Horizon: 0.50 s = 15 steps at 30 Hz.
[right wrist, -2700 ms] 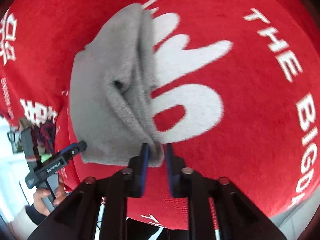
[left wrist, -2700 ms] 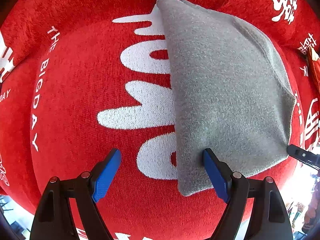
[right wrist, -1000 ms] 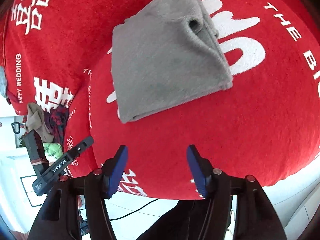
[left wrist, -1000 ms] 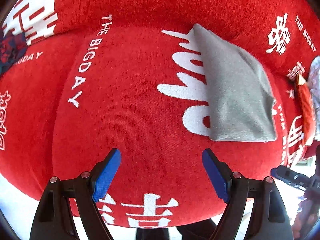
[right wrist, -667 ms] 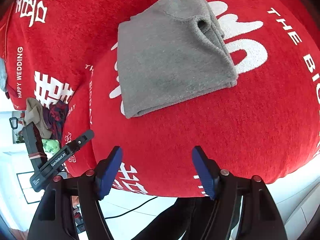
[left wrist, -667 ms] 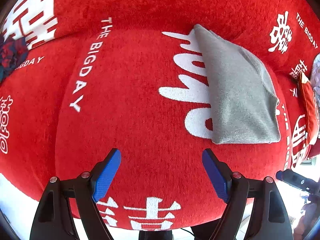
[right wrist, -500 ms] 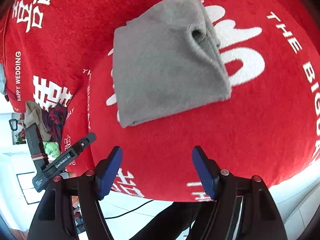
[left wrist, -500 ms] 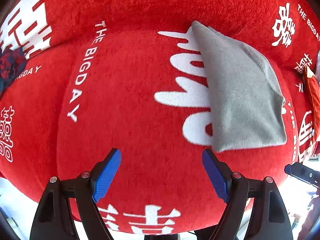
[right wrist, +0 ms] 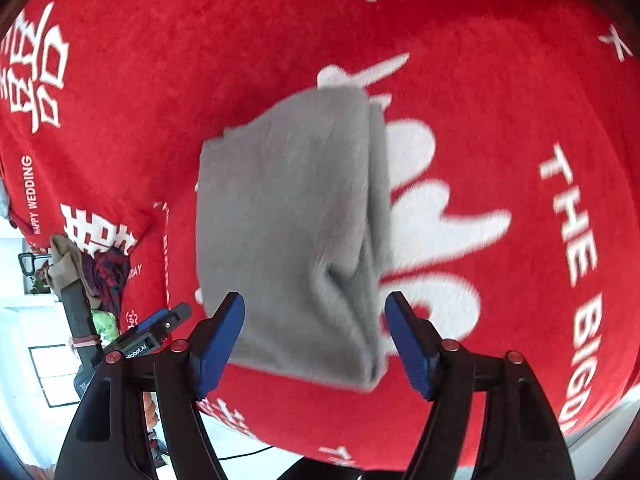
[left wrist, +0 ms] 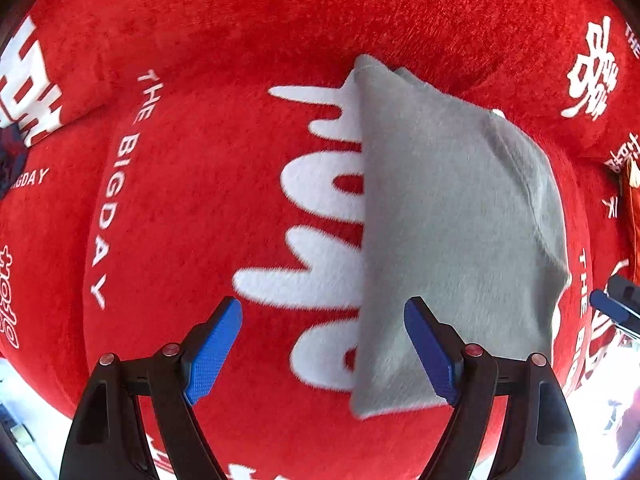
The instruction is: Fold small clothes
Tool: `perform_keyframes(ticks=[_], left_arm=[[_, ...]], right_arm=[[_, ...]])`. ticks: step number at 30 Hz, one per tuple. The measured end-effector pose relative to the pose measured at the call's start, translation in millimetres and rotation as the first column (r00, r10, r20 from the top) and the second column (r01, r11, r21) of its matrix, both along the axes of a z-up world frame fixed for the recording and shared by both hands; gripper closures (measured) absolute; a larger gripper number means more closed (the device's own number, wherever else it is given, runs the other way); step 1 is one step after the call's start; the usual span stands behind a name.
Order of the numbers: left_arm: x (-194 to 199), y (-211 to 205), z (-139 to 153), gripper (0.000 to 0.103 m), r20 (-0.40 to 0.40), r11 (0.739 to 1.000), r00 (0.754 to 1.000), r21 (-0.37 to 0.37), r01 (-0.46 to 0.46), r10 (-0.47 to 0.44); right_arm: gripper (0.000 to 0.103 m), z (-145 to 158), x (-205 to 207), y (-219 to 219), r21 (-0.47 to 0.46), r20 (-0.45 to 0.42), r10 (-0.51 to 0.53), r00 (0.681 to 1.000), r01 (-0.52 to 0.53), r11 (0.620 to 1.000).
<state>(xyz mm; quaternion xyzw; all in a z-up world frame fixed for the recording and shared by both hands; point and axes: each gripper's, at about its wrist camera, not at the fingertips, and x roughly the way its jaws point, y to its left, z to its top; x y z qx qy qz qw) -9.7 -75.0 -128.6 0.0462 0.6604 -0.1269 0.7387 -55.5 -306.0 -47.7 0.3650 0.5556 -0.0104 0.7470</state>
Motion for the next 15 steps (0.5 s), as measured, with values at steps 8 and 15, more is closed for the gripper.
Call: perform_keyframes(ticks=[8,15], left_arm=[[17.6,-24.2,-10.1,0.019,0.000,1.000,1.000,0.005,0.009,-0.009],[41.5,-29.8,-17.2,0.019,0.013,0.998,1.000,-0.068,0.015,-0.015]], right_arm=[[0.027,-18.7,21.4,-35.5,0.031,-0.017,-0.015,1.000,0.015,0.999],[0.027,-46.6,29.5,-48.6,0.093,-0.050,-0.028,0.998,0.032,0.995]])
